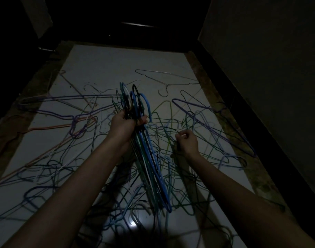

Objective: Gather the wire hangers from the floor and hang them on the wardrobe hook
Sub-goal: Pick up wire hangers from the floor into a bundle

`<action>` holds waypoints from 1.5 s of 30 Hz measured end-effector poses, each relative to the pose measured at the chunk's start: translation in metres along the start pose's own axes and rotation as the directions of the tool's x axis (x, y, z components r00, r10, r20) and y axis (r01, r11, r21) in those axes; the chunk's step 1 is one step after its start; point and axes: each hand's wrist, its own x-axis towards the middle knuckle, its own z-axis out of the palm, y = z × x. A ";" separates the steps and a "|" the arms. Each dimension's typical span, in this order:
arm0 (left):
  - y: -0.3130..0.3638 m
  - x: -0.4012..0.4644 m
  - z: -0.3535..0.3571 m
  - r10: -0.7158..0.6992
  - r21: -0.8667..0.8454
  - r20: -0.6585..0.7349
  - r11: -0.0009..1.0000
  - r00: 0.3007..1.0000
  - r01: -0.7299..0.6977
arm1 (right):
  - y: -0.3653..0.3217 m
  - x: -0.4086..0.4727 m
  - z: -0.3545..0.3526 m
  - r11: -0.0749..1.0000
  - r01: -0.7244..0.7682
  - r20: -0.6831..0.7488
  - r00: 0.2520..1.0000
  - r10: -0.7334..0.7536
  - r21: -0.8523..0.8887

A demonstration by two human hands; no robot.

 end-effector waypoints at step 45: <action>0.079 -0.057 0.024 0.111 -0.081 0.102 0.991 0.989 -0.103 | -0.107 -0.081 -0.103 0.879 0.323 -0.132 0.946 -0.295 0.352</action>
